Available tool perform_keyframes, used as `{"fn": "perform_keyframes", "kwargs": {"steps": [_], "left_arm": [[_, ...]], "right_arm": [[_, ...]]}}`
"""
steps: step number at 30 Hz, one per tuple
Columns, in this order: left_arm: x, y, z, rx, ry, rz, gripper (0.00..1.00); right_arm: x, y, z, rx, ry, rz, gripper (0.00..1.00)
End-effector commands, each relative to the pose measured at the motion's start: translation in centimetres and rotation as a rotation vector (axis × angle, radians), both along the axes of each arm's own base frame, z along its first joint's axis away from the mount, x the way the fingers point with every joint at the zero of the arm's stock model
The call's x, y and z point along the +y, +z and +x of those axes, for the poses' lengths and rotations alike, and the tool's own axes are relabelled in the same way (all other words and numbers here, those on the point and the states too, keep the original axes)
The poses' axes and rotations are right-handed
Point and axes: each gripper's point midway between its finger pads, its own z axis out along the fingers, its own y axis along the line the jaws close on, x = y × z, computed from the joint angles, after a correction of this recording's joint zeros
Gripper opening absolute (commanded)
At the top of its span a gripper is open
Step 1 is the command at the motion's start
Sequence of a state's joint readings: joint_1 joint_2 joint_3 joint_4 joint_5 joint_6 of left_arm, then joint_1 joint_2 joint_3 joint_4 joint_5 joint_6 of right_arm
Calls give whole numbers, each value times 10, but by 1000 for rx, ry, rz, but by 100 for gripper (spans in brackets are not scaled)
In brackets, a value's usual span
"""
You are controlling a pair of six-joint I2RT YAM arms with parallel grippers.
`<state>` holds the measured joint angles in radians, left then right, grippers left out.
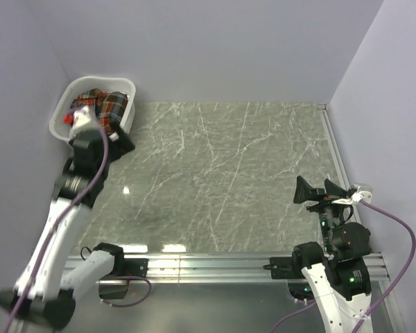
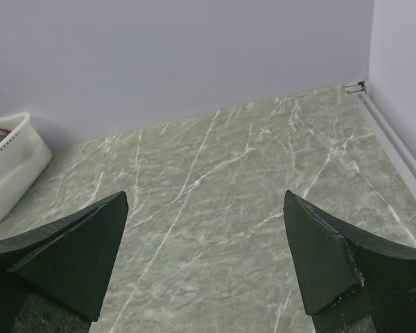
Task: Fold and stack the long sleeve shirts
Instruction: Grab the shirt from the pile
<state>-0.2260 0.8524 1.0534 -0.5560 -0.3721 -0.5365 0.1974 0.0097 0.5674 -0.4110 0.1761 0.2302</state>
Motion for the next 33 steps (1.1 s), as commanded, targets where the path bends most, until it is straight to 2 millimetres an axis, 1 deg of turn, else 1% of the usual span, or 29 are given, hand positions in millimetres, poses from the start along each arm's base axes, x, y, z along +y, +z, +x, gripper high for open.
{"fn": "perform_keyframes", "kwargs": {"steps": [1, 2, 3, 4, 5, 6, 7, 8, 9, 10, 11, 12, 13, 14, 15, 16, 17, 18, 19, 20, 21, 22, 23, 24, 26, 27, 28, 30, 33], "left_arm": [[0, 15, 43, 31, 31, -11, 99], [2, 19, 58, 16, 41, -21, 99], [4, 6, 78, 52, 44, -24, 99], [17, 14, 92, 35, 55, -57, 99], [25, 15, 105, 27, 73, -73, 99], [34, -6, 125, 81, 96, -90, 99], [57, 6, 138, 57, 150, -102, 99], [68, 2, 148, 64, 182, -97, 99], [78, -17, 165, 107, 208, -85, 99], [92, -7, 177, 82, 239, -82, 99], [102, -12, 185, 91, 272, -71, 99], [111, -37, 200, 146, 291, -66, 99], [124, -32, 210, 129, 319, -63, 99], [135, -37, 216, 135, 348, -52, 99], [142, -64, 228, 188, 358, -48, 99], [153, -59, 237, 173, 370, -51, 99], [157, -66, 244, 186, 369, -50, 99], [163, -93, 255, 236, 367, -39, 99], [170, -85, 263, 218, 375, -30, 99], [173, -91, 269, 225, 377, -21, 99], [178, -114, 276, 266, 378, -4, 99], [182, -112, 282, 255, 380, 1, 99], [185, -119, 287, 257, 378, 4, 99], [189, -134, 292, 278, 383, 16, 99], [198, -150, 294, 304, 400, 15, 99], [201, -164, 298, 324, 404, 7, 99], [205, -172, 298, 335, 407, -3, 99], [207, -188, 300, 352, 403, -12, 97], [208, -199, 302, 355, 382, -23, 76]], "right_arm": [[3, 6, -2, -23, 19, 9, 100], [3, 10, -6, -46, 20, 13, 100], [3, 10, -6, -48, 23, 14, 100], [4, 10, -6, -50, 29, 11, 100], [5, 9, -6, -47, 32, 10, 100], [5, 10, -7, -50, 35, 10, 100], [6, 10, -7, -50, 40, 10, 100], [8, 10, -7, -51, 50, 6, 100], [9, 10, -7, -52, 57, 6, 100], [9, 9, -7, -50, 59, 3, 100], [11, 9, -7, -50, 66, 4, 100], [12, 8, -6, -49, 72, 0, 100], [12, 8, -6, -47, 74, 1, 100], [13, 8, -5, -43, 78, -1, 100], [14, 8, -5, -40, 84, -2, 100], [15, 7, -5, -36, 88, -4, 100], [16, 6, -4, -32, 92, -5, 100], [17, 6, -4, -30, 96, -9, 100], [17, 6, -4, -31, 101, -11, 100], [17, 5, -4, -29, 99, -12, 100], [19, 1, 0, -4, 102, -18, 100], [20, 0, 1, 5, 107, -22, 100], [21, -1, 3, 14, 111, -26, 100], [22, -2, 3, 19, 117, -29, 100], [26, -5, 6, 35, 136, -36, 99], [27, -6, 6, 39, 141, -42, 99], [28, -7, 7, 45, 145, -44, 99], [30, -10, 9, 57, 153, -51, 99], [31, -12, 11, 67, 157, -54, 98]]}}
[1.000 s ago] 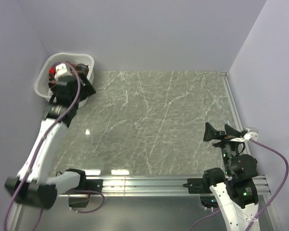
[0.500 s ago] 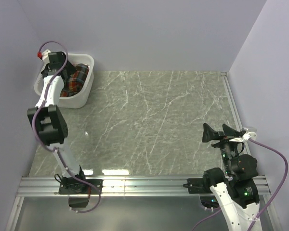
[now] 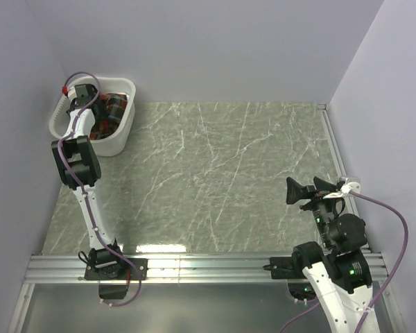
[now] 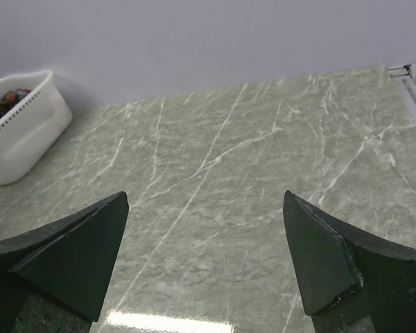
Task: Fold and stack the long sleeve shirts
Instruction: Grab the shirt from the pile
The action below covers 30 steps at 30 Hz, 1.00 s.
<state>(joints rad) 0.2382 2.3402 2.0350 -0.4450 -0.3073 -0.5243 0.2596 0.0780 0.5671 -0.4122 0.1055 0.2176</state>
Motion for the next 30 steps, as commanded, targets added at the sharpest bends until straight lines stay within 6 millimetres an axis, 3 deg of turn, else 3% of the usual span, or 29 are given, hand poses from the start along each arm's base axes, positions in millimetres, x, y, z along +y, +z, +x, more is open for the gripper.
{"fn": "perform_keyframes", "kwargs": {"steps": [1, 3, 4, 8, 11, 15, 17, 20, 24, 28, 29, 30], "left_arm": [[7, 10, 11, -51, -23, 6, 54], [4, 18, 14, -85, -57, 7, 23], [3, 26, 16, -108, -65, 9, 1], [1, 88, 16, -251, -67, 35, 0], [-1, 173, 5, -419, -45, 70, 0], [-8, 247, -5, -563, -56, 75, 0], [-15, 269, -10, -604, -79, 73, 0], [-21, 262, -14, -576, -98, 39, 0], [-39, 278, -22, -646, -154, -10, 0], [-55, 335, -36, -788, -197, -40, 0], [-62, 369, -41, -855, -229, -40, 0], [-68, 387, -45, -898, -255, -49, 0]], "right_arm": [[5, 0, 3, 3, 26, -22, 98], [5, 0, 3, 6, 26, -21, 98], [5, -1, 3, 8, 26, -22, 98], [5, 0, 3, 5, 27, -21, 98], [6, 0, 2, 3, 32, -22, 98], [6, 1, 2, -3, 35, -21, 98], [6, 2, 1, -9, 33, -19, 98], [6, 3, 0, -16, 33, -18, 98], [6, 4, -1, -20, 39, -19, 98], [8, 4, -2, -24, 50, -22, 97], [8, 4, -1, -23, 47, -21, 97], [7, 5, -2, -29, 44, -20, 97]]}}
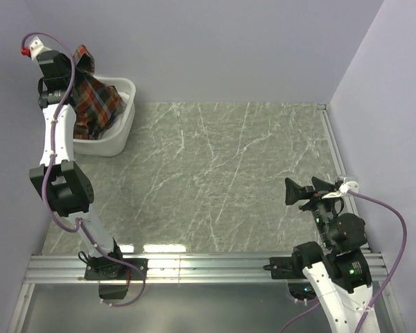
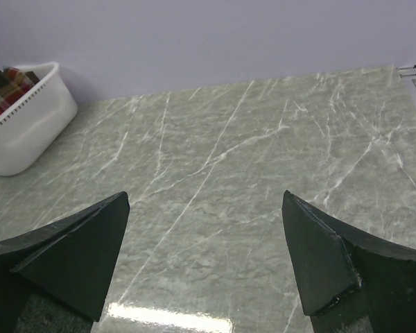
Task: Fold and stack the long sleeve shirts
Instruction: Grab the shirt from the pile, then move the shirt to the center of the board
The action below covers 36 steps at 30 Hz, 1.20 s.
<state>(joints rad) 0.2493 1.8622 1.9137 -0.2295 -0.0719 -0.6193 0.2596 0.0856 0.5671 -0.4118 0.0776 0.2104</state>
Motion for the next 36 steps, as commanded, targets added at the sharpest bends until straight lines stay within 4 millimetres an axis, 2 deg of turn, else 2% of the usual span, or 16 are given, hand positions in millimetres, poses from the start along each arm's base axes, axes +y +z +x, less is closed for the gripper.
{"fn": "perform_keyframes", "kwargs": {"steps": [1, 2, 4, 5, 10, 13, 16, 17, 19, 20, 22, 23, 24, 25, 29, 36], "left_arm": [[-31, 136, -25, -330, -117, -22, 0], [-46, 170, -36, -404, -167, -16, 0], [-68, 206, -49, -481, -236, -11, 0], [-96, 242, -65, -552, -307, 14, 0], [-182, 329, -141, -766, -481, 136, 0], [-229, 346, -183, -843, -587, 137, 0], [-273, 338, -213, -854, -699, 108, 0], [-290, 308, -201, -781, -747, 88, 0], [-330, 294, -224, -777, -863, 69, 0], [-367, 262, -228, -705, -954, 49, 0], [-399, 222, -238, -603, -1044, 82, 23], [-427, 183, -245, -511, -1120, 79, 36], [-435, 159, -249, -441, -1151, 84, 61], [-440, 139, -251, -385, -1161, 94, 70], [-414, 66, -247, -131, -1027, 130, 88], [-267, 16, -188, 106, -468, 163, 93]], "right_arm": [[2, 7, -3, -35, 19, -8, 97], [3, 7, -3, -38, 21, -8, 97], [2, 8, -4, -44, 21, -5, 97], [2, 9, -5, -48, 22, -6, 97], [2, 13, -7, -69, 22, 0, 97], [2, 15, -9, -81, 26, 1, 97], [1, 16, -10, -85, 23, 0, 97], [0, 17, -10, -89, 14, 2, 97], [-2, 17, -11, -94, 6, 5, 97], [-3, 17, -10, -94, 2, 5, 97], [-3, 18, -11, -96, 3, 2, 97], [-3, 17, -10, -93, 3, 3, 97], [-2, 18, -10, -93, 9, 2, 98], [0, 18, -10, -91, 15, 0, 98], [3, 17, -9, -84, 30, -7, 98], [8, 15, -8, -75, 60, -9, 98]]}}
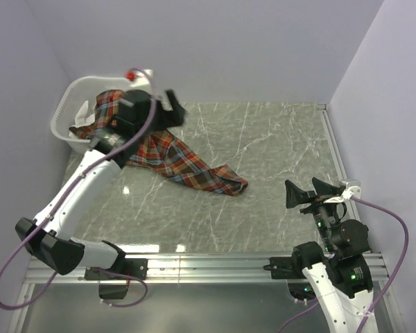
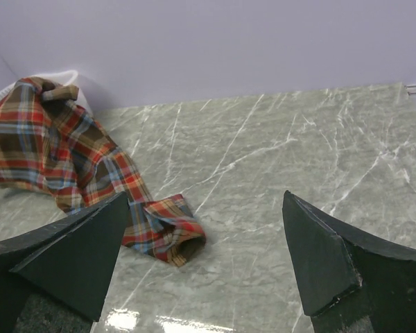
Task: Fold and stack the long sleeve shirts
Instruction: Move the shirt to the center of the board
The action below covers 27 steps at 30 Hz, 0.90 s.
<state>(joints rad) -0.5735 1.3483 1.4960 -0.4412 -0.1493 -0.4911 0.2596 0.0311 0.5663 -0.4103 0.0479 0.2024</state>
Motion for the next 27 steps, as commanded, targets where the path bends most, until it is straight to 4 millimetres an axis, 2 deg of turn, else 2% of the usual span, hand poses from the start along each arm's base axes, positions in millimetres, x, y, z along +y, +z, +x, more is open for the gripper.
{"fn": "perform_keyframes", "kwargs": {"steps": [1, 2, 3, 4, 5, 6, 7, 8, 9, 10, 11, 13, 15, 16, 20, 23, 24, 26, 27], "left_arm": [[103, 10, 24, -9, 352, 11, 95], [132, -4, 35, 14, 431, 19, 98], [143, -7, 44, 9, 464, 5, 99], [153, -19, 54, 32, 497, 3, 99], [176, -30, 63, 51, 556, 1, 99], [185, -33, 73, 42, 585, -13, 99], [191, -50, 86, 78, 608, -13, 99], [203, -54, 96, 81, 636, -21, 99], [205, -56, 105, 77, 641, -26, 99], [205, -75, 118, 115, 642, -10, 99], [204, -71, 127, 106, 639, -15, 99], [202, -80, 147, 126, 640, -8, 99], [204, -88, 156, 144, 659, 4, 99], [205, -102, 163, 171, 672, 23, 99], [213, -113, 173, 191, 717, 79, 93], [217, -120, 177, 191, 736, 114, 77], [218, -120, 177, 187, 740, 118, 61], [219, -116, 178, 175, 736, 131, 42], [220, -110, 178, 159, 736, 132, 17]], "right_arm": [[6, 5, 2, -18, 32, -14, 98], [7, 4, 2, -14, 36, -15, 98], [7, 4, 2, -14, 38, -16, 98], [8, 3, 2, -12, 43, -16, 98], [8, 4, 2, -16, 44, -17, 98], [9, 4, 2, -16, 45, -17, 98], [9, 3, 2, -16, 45, -17, 98], [9, 4, 2, -19, 47, -18, 98], [8, 3, 2, -18, 44, -18, 98], [9, 3, 2, -18, 45, -18, 98], [8, 3, 2, -18, 45, -18, 98], [9, 2, 1, -15, 47, -20, 98], [9, 3, 2, -16, 47, -19, 98], [8, 2, 2, -15, 45, -19, 98], [9, 2, 2, -17, 46, -22, 98], [8, 2, 2, -18, 43, -21, 98], [8, 2, 2, -18, 42, -23, 98], [8, 2, 2, -20, 42, -22, 98], [7, 2, 2, -20, 39, -22, 98]]}}
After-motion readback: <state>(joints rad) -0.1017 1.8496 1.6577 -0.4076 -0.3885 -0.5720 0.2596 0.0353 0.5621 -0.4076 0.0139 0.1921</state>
